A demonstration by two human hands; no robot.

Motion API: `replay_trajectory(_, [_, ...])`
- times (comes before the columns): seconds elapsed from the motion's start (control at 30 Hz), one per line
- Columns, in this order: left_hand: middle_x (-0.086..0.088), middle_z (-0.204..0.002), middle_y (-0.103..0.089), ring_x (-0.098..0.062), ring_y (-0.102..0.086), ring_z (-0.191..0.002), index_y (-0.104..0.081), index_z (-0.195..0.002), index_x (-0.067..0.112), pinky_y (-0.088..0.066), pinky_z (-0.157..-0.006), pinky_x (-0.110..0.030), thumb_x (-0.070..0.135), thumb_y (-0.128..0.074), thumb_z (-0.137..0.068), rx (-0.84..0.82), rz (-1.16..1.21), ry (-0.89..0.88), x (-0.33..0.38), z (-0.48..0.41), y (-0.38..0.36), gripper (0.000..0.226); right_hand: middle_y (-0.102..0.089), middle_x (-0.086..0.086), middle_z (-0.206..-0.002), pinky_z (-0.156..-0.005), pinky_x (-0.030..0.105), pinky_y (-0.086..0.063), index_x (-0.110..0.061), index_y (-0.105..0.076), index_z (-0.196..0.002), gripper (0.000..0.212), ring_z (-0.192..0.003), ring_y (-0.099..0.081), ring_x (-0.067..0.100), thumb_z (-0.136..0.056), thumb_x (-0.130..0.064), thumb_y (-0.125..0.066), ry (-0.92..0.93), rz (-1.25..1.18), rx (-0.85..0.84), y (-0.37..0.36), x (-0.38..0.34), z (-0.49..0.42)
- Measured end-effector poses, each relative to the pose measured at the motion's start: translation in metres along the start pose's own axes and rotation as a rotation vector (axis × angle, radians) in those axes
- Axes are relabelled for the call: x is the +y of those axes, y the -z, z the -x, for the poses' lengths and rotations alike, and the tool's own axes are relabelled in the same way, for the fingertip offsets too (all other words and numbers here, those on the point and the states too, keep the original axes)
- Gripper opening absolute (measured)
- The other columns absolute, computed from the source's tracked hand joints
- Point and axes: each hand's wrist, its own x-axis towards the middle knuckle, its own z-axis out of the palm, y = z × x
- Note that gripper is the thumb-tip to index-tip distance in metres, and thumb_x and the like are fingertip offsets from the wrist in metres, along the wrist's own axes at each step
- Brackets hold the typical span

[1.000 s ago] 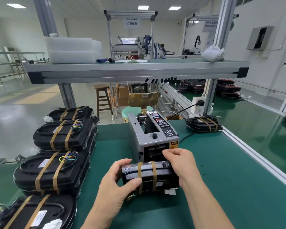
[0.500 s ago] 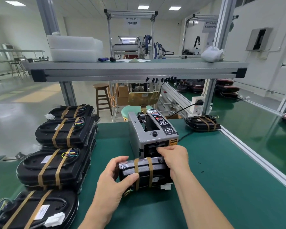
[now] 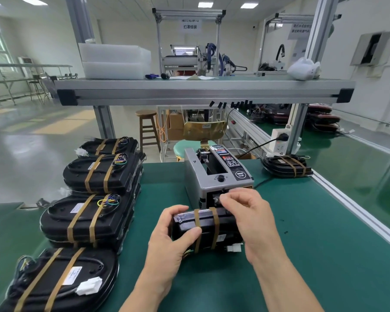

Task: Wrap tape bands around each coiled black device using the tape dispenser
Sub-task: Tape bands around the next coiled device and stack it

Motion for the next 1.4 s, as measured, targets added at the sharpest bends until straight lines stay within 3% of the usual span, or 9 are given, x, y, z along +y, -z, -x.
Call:
replay_trajectory(0.13, [0.001, -0.098, -0.072, -0.012, -0.066, -0.088, -0.064, -0.104, 0.033, -0.054, -0.071, -0.021, 0.013, -0.080, -0.072, 0.025, 0.053, 0.002, 0.001, 0.001, -0.004, 0.041, -0.058, -0.023, -0.099, -0.100, 0.041, -0.048, -0.024, -0.076, -0.066, 0.020, -0.118, -0.052, 0.018, -0.083, -0.013, -0.074, 0.064, 0.093, -0.162, -0.025, 0.001, 0.018])
replay_trajectory(0.23, [-0.004, -0.098, -0.073, -0.015, -0.068, -0.088, -0.064, -0.105, 0.029, -0.055, -0.069, -0.024, 0.000, -0.076, -0.080, 0.010, 0.111, 0.029, 0.003, 0.002, -0.002, 0.040, -0.057, -0.021, -0.112, -0.106, 0.033, -0.041, -0.022, -0.074, -0.071, 0.014, -0.122, -0.038, -0.002, -0.084, -0.016, -0.073, 0.120, 0.253, -0.139, -0.038, 0.009, 0.022])
replay_trajectory(0.37, [-0.001, -0.090, -0.073, -0.009, -0.066, -0.075, -0.064, -0.099, 0.030, -0.053, -0.060, -0.021, -0.002, -0.071, -0.081, -0.014, 0.134, 0.049, 0.008, 0.003, -0.001, 0.038, -0.056, -0.017, -0.117, -0.111, 0.030, -0.031, -0.028, -0.070, -0.068, 0.019, -0.119, -0.030, -0.005, -0.084, -0.018, -0.073, 0.217, 0.414, -0.088, -0.048, 0.016, 0.026])
replay_trajectory(0.67, [-0.001, -0.090, -0.074, -0.007, -0.066, -0.074, -0.064, -0.095, 0.033, -0.050, -0.057, -0.019, -0.009, -0.063, -0.084, -0.006, 0.091, 0.054, 0.011, 0.002, 0.002, 0.043, -0.050, -0.029, -0.111, -0.115, 0.046, -0.029, -0.026, -0.072, -0.066, 0.018, -0.127, -0.028, 0.001, -0.083, -0.021, -0.071, 0.212, 0.454, -0.107, -0.058, 0.018, 0.030])
replay_trajectory(0.83, [-0.003, -0.088, -0.073, -0.008, -0.065, -0.071, -0.064, -0.095, 0.029, -0.049, -0.054, -0.018, -0.011, -0.062, -0.083, -0.012, 0.113, 0.061, 0.013, 0.003, 0.002, 0.042, -0.055, -0.026, -0.112, -0.115, 0.043, -0.029, -0.032, -0.067, -0.061, 0.025, -0.126, -0.030, 0.001, -0.082, -0.021, -0.072, 0.189, 0.399, -0.093, -0.059, 0.015, 0.030])
replay_trajectory(0.97, [-0.003, -0.091, -0.073, -0.008, -0.066, -0.077, -0.064, -0.101, 0.027, -0.053, -0.062, -0.020, -0.010, -0.063, -0.083, 0.005, 0.088, 0.051, 0.012, 0.002, 0.003, 0.041, -0.050, -0.028, -0.106, -0.117, 0.046, -0.024, -0.036, -0.062, -0.058, 0.031, -0.120, -0.029, 0.000, -0.084, -0.021, -0.071, 0.225, 0.504, -0.098, -0.060, 0.017, 0.031])
replay_trajectory(1.07, [-0.002, -0.095, -0.073, -0.011, -0.067, -0.085, -0.065, -0.101, 0.030, -0.055, -0.070, -0.021, 0.003, -0.068, -0.076, -0.008, 0.088, 0.043, 0.011, 0.002, 0.005, 0.037, -0.052, -0.026, -0.106, -0.116, 0.046, -0.026, -0.034, -0.064, -0.059, 0.029, -0.119, -0.030, 0.001, -0.084, -0.021, -0.072, 0.221, 0.493, -0.094, -0.060, 0.018, 0.031])
replay_trajectory(1.23, [-0.005, -0.098, -0.072, -0.012, -0.066, -0.088, -0.067, -0.103, 0.024, -0.052, -0.070, -0.021, 0.011, -0.051, -0.069, -0.046, 0.195, 0.080, 0.009, 0.000, 0.010, 0.040, -0.056, -0.019, -0.108, -0.110, 0.038, -0.031, -0.024, -0.071, -0.066, 0.018, -0.112, -0.032, 0.003, -0.084, -0.022, -0.072, 0.200, 0.473, -0.076, -0.059, 0.019, 0.031])
replay_trajectory(1.4, [-0.009, -0.100, -0.073, -0.012, -0.067, -0.092, -0.070, -0.104, 0.009, -0.052, -0.075, -0.017, 0.019, -0.045, -0.099, -0.001, 0.224, 0.075, 0.013, -0.003, 0.010, 0.027, -0.056, -0.019, -0.105, -0.108, 0.040, -0.033, -0.024, -0.071, -0.067, 0.017, -0.109, -0.032, 0.002, -0.084, -0.022, -0.073, 0.207, 0.474, -0.069, -0.060, 0.019, 0.032])
